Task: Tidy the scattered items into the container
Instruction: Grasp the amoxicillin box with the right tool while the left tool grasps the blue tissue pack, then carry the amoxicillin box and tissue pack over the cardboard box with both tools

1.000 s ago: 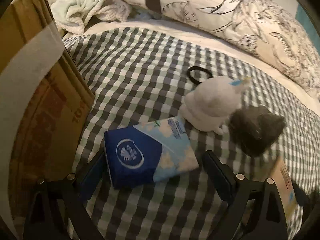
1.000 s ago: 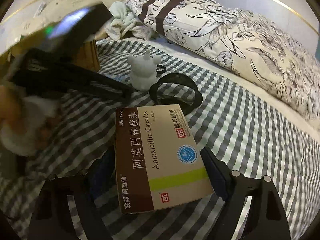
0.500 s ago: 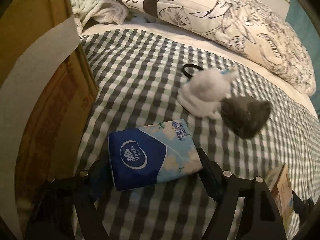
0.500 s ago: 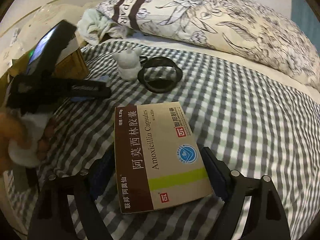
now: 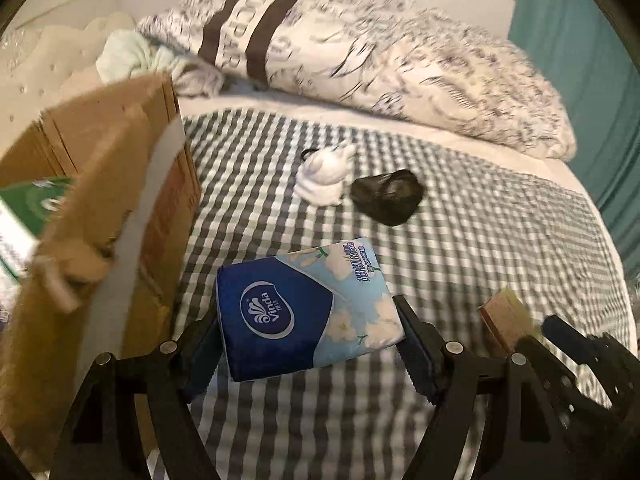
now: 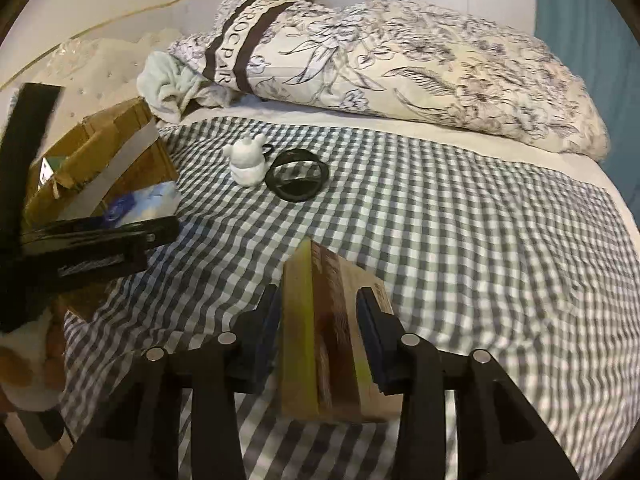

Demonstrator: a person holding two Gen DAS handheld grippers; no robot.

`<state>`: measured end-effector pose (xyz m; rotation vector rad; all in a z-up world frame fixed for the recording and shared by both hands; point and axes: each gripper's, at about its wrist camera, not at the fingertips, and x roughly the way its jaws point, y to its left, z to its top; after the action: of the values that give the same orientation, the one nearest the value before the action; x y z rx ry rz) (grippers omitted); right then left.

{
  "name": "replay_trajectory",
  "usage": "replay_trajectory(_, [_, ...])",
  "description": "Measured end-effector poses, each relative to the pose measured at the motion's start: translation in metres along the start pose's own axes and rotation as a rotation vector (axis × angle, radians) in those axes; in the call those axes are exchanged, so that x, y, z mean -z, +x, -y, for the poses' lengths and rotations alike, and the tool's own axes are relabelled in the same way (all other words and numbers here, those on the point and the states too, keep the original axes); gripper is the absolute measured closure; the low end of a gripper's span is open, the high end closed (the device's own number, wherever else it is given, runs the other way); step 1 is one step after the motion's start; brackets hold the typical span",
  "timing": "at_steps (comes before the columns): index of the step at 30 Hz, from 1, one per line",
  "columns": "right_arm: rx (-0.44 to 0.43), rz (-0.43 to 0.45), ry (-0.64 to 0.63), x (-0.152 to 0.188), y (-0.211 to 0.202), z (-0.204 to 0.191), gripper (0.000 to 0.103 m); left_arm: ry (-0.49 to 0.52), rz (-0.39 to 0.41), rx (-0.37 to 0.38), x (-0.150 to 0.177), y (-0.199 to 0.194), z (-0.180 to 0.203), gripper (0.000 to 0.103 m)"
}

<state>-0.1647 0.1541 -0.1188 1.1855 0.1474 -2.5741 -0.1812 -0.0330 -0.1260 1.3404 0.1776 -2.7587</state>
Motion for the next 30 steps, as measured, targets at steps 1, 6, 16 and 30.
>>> replay_trajectory(1, [0.01,-0.008,-0.003,0.002,-0.002,0.0,0.065,0.008,0.008,0.008,0.002,-0.008,0.002,0.024])
replay_trajectory(6, [0.012,-0.002,0.014,0.017,-0.013,0.002,0.065,0.029,0.045,0.016,0.019,-0.045,0.001,0.024])
replay_trajectory(16, [0.113,-0.028,-0.044,0.034,0.021,-0.015,0.018,0.041,0.067,0.007,0.05,-0.081,-0.01,0.024])
replay_trajectory(30, [0.013,-0.078,0.09,0.039,0.019,0.009,0.028,0.026,0.075,0.008,0.052,-0.091,-0.017,0.024])
